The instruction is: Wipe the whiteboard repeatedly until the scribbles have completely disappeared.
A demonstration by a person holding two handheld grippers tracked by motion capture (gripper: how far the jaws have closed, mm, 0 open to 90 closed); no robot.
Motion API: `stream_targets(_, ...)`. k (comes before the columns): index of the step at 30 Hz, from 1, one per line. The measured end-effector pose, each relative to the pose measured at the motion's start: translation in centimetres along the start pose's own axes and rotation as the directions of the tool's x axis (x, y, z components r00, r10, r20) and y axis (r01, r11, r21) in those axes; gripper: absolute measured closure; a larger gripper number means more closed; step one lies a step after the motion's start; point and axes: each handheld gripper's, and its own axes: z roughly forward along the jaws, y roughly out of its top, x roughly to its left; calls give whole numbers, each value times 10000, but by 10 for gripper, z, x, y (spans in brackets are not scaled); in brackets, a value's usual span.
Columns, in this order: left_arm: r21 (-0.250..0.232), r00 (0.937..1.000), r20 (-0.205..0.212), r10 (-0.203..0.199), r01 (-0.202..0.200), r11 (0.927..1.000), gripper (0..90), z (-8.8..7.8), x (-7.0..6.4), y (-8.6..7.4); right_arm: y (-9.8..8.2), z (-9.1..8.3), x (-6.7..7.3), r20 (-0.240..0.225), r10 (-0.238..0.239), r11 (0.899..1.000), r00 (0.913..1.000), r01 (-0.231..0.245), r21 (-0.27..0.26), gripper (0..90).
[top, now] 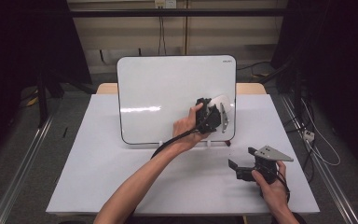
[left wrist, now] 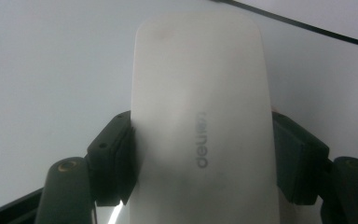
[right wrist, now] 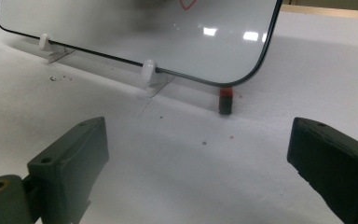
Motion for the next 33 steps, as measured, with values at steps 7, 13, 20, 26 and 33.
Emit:
stream_targets(7, 24, 9976, 378, 587, -588, 9983, 313, -8, -19, -12, 0, 0, 1, 4, 44, 10000, 10000, -44, -17, 51)
stream_targets(13, 262, 9959, 522, 739, -754, 9968, 313, -18, -30, -28, 0, -1, 0, -19, 55, 10000, 10000, -55, 5, 51)
stream_targets(20, 681, 9970, 499, 599, -632, 9957, 313, -30, -34, -44, 0, -2, 1, -3, 15, 10000, 10000, -15, -37, 51)
stream_targets(26, 1037, 9987, 353, 367, -401, 9938, 312, -37, -34, -55, 0, -2, 1, 12, -20, 10000, 10000, 20, -35, 51)
stream_targets(33, 1360, 9994, 223, -258, 225, 9905, 312, -47, -25, -69, 0, -2, 1, 14, 38, 10000, 10000, -38, -50, 51)
